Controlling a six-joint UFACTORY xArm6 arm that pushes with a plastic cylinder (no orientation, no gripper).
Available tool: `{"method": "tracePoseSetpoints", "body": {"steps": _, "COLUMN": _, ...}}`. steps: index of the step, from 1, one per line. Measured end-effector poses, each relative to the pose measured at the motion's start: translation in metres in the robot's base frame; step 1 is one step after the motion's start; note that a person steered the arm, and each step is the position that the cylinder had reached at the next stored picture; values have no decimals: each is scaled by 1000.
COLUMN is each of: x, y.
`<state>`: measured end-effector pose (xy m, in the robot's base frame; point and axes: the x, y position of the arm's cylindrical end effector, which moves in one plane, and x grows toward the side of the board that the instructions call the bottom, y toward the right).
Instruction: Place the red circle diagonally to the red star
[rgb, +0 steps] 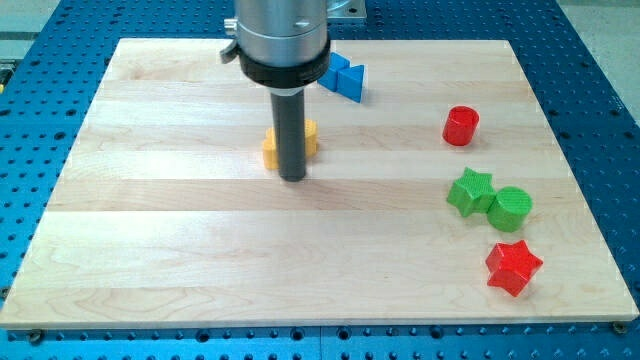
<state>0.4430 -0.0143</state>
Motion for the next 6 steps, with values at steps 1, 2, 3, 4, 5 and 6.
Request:
{"method": "tracePoseSetpoints", "body": {"steps": 1, "x": -29, "y": 71}}
{"method": "tracePoseSetpoints", "body": {"steps": 2, "x": -29, "y": 129}}
{"method": "tracePoseSetpoints", "body": {"steps": 3, "x": -4, "y": 119}}
{"method": "tracePoseSetpoints", "body": {"steps": 4, "x": 0, "y": 150}}
{"method": "tracePoseSetpoints", "body": {"steps": 5, "x": 3, "y": 229}}
{"method": "tracePoseSetpoints", "body": {"steps": 6, "x": -37, "y": 276}}
